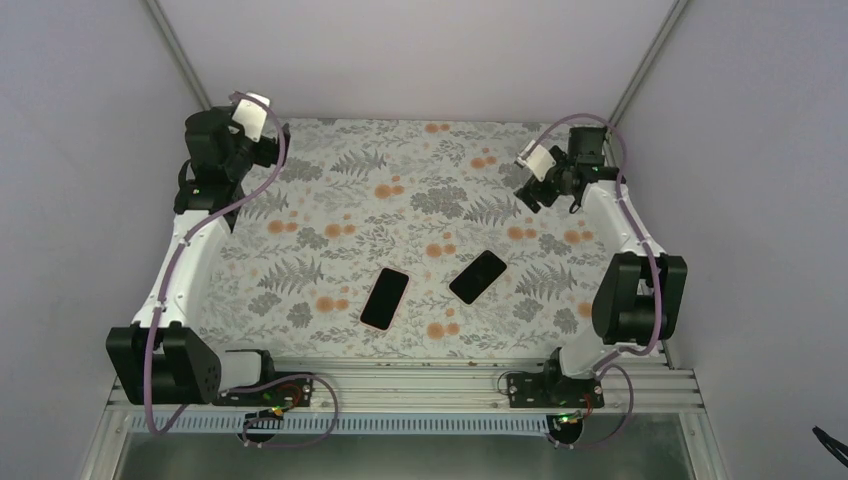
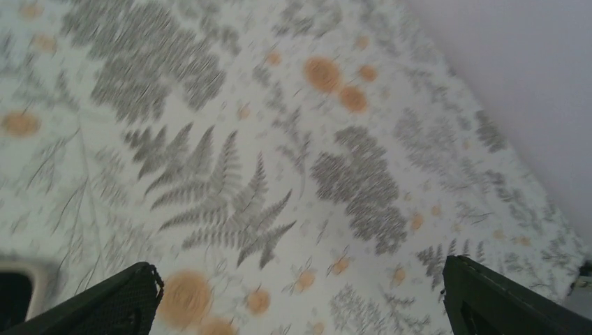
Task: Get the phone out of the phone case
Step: Pick up the phone at the center of the board.
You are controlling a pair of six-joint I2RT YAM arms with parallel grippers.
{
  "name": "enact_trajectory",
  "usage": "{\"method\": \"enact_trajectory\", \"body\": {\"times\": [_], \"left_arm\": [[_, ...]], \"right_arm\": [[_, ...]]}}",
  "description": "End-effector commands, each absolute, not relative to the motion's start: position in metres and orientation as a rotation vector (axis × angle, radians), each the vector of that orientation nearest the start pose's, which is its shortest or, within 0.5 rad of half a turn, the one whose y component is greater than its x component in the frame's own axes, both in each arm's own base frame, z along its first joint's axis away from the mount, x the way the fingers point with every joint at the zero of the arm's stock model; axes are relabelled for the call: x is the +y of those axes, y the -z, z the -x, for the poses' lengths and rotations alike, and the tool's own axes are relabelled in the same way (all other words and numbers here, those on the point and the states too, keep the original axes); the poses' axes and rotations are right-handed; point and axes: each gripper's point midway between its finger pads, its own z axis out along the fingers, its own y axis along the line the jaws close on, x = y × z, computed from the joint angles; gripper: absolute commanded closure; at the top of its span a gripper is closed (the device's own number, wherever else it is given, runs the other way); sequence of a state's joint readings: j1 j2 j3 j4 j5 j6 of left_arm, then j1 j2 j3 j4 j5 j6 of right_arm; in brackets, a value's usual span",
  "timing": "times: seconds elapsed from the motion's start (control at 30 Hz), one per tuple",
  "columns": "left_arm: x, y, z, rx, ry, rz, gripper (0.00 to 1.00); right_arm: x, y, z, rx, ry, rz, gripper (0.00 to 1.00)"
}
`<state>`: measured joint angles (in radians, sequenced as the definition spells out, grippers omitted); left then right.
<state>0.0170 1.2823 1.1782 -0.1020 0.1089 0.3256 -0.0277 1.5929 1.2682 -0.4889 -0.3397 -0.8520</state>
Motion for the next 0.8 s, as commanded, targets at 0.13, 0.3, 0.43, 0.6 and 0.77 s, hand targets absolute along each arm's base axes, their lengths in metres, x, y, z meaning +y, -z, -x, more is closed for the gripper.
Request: {"method": "enact_trajectory", "body": {"times": [0.13,0.3,0.43,0.6,0.77], "left_arm": [[-0.018,-0.324,-0.401,1.878,-0.099,-0.463,0.0],[-0.022,-0.314,-0.402,1.919,-0.094,-0.534,0.0],[-0.019,-0.306,-0.402,1.913,-0.139,-0.577,0.0],[-0.016,-0.296,-0.403,1.931,-0.163,-0.6,0.0],[-0.011,-0.288,-0.405,1.947,-0.194,-0.589,0.0]], "right_arm": [[0.04,-0.122,-0.363,2.095,0.147,1.754,0.0],[0.064,-0.096,-0.328,2.055,0.089,2.074,0.0],[0.081,-0.071,-0.299,1.944,0.094,2.333,0.0],[0.09,-0.037,-0.277,1.813,0.19,2.566,0.0],[0.101,-0.021,-0.278,1.703,0.28,2.657,0.0]]}}
